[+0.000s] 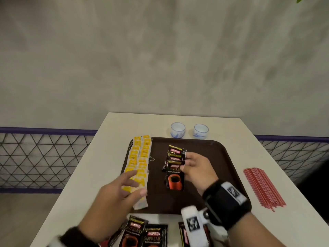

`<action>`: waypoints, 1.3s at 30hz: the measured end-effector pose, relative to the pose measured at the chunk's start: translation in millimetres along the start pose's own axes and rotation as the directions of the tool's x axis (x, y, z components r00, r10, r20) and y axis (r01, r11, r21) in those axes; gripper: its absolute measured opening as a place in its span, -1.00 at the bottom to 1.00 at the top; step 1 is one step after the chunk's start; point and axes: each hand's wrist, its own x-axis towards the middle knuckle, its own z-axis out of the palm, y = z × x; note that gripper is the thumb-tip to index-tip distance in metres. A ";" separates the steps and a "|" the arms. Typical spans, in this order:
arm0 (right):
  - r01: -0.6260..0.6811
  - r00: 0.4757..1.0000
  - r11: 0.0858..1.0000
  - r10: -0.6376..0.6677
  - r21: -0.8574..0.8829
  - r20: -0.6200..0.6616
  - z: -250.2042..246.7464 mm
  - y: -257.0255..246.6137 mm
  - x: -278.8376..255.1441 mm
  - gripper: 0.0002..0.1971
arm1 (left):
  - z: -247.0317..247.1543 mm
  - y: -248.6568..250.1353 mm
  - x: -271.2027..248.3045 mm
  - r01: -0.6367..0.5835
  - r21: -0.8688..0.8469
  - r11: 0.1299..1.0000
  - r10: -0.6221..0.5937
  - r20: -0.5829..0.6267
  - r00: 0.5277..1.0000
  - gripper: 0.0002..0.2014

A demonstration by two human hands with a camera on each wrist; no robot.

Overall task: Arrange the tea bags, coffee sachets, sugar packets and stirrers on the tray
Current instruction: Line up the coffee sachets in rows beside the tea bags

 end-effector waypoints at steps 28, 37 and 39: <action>-0.148 0.988 0.860 0.104 -0.489 -0.118 67.0 -3.6 175.4 -0.49 | -70.6 -122.2 -2.5 0.267 -0.101 0.958 -0.277 -0.095 0.956 -0.55; -0.160 0.985 0.821 0.097 -0.548 -0.143 79.9 0.3 169.9 -0.51 | -75.9 -126.8 -3.5 0.309 -0.181 0.934 -0.329 -0.092 0.940 -0.21; -0.170 0.984 0.810 0.114 -0.561 -0.134 81.5 0.3 169.5 -0.49 | -78.6 -130.7 -3.8 0.324 -0.164 0.932 -0.339 -0.073 0.938 -0.18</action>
